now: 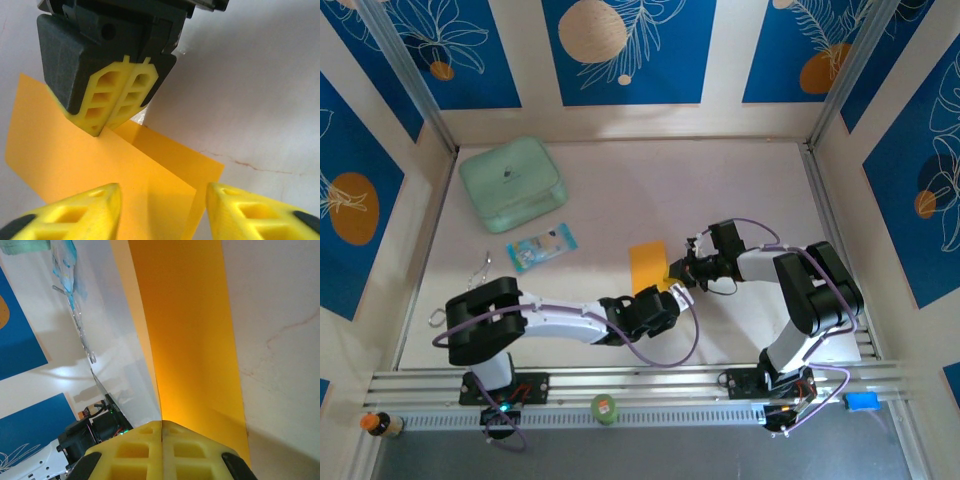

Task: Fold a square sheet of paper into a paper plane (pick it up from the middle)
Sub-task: Fold the triangle a second time at the center of the table.

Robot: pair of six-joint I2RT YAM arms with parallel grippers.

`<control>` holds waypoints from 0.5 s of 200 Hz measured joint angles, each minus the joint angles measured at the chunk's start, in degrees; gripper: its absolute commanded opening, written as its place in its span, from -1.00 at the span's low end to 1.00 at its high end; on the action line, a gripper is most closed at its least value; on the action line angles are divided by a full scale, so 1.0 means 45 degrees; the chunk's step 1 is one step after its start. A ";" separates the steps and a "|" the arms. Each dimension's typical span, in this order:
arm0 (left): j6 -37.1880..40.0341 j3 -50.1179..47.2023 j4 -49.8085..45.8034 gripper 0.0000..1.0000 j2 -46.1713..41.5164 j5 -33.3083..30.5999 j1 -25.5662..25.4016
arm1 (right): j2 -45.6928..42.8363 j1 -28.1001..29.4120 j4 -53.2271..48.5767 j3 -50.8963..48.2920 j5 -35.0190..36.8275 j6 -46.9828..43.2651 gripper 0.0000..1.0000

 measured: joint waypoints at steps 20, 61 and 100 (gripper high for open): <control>0.0078 0.0005 -0.0068 -0.38 0.0015 -0.0053 0.0000 | 0.0000 0.0000 -0.0058 0.0000 0.0000 0.0000 -0.90; 0.0083 0.0039 -0.0155 -0.74 0.0049 -0.0034 0.0000 | -0.0005 -0.0015 -0.0136 0.0000 0.0053 -0.0005 -0.89; -0.0296 0.0044 -0.0160 -0.93 0.0044 0.0418 0.0107 | -0.0233 -0.0024 -0.0398 0.0000 0.0194 -0.0034 -0.78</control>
